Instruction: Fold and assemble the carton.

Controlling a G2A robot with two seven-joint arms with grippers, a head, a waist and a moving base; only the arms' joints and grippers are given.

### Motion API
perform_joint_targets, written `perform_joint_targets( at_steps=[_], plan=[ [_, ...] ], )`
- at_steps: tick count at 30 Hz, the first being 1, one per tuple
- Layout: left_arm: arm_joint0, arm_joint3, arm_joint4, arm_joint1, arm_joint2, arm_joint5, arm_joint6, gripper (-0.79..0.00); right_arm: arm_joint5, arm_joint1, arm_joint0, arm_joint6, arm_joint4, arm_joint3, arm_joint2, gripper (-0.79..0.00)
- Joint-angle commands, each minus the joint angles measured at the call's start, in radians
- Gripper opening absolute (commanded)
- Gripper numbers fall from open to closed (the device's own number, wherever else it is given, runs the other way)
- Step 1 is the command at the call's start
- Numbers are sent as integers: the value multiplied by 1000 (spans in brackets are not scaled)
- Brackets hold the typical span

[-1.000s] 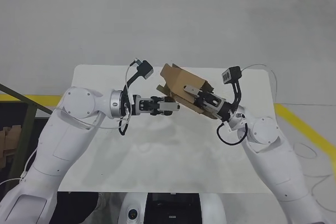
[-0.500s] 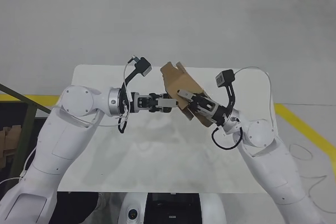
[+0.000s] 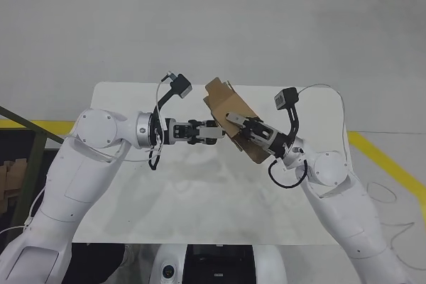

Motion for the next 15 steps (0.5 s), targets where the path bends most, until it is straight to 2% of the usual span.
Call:
perform_joint_targets(
  at_steps=[1,7,15],
  plan=[
    [2,6,-1,1,-5,0,2,0,-3,2,4,10,-17,5,11,-785],
    [24,58,-53,13,-85,-2,-23,0,-72,16,3,143,-34,30,58,-785],
    [66,81,-68,29,-184,-15,-24,0,-183,37,32,440,10,112,98,-785]
  ],
)
